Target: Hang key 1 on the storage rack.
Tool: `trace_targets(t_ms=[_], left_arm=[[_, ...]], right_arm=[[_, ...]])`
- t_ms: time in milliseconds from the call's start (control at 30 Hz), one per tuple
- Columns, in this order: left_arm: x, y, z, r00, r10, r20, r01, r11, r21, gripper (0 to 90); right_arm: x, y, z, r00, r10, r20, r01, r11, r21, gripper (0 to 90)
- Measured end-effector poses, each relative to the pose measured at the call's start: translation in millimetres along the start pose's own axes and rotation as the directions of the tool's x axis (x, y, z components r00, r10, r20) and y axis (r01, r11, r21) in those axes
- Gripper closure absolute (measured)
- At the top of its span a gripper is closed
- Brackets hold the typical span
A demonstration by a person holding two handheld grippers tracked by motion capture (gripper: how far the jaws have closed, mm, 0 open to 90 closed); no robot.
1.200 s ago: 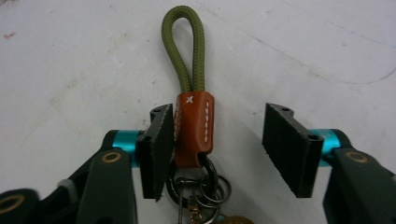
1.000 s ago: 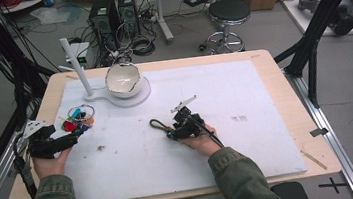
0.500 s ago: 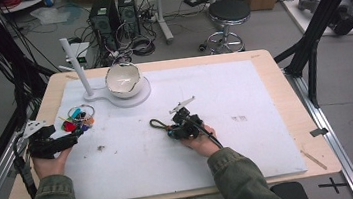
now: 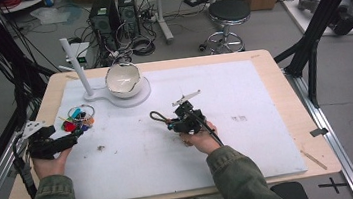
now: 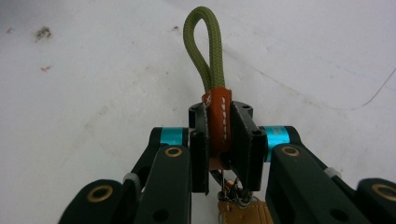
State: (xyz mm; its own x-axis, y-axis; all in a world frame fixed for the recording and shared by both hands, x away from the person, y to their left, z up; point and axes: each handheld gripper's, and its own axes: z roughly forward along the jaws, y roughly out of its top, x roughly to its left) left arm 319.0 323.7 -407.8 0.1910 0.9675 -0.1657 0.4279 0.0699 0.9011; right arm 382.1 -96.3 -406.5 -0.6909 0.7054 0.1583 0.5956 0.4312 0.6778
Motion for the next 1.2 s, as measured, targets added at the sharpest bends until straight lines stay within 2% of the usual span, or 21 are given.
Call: trace_targets(t_ms=[267,433,867,1200], left_arm=[[1.3,0.1,-0.3,0.9999,-0.010,0.004,0.010,0.9999,-0.007,1.7],[1.5,0.1,-0.2,0.9999,-0.014,0.008,0.014,0.9999,-0.008,1.7],[2.2,0.1,-0.4,0.9996,-0.023,0.014,0.023,0.9997,-0.010,1.7],[2.6,0.2,-0.4,0.9996,-0.023,0.015,0.023,0.9997,-0.010,1.7]], right_arm=[[0.7,12.0,-5.8,0.9949,0.100,-0.016,-0.100,0.995,-0.016,77.9],[5.1,22.0,-9.9,0.9956,0.093,-0.006,-0.093,0.995,-0.025,77.9],[13.6,45.0,-10.7,0.9920,0.126,-0.012,-0.126,0.990,-0.064,77.9],[22.1,63.2,-11.2,0.9932,0.114,-0.023,-0.116,0.990,-0.079,77.8]])
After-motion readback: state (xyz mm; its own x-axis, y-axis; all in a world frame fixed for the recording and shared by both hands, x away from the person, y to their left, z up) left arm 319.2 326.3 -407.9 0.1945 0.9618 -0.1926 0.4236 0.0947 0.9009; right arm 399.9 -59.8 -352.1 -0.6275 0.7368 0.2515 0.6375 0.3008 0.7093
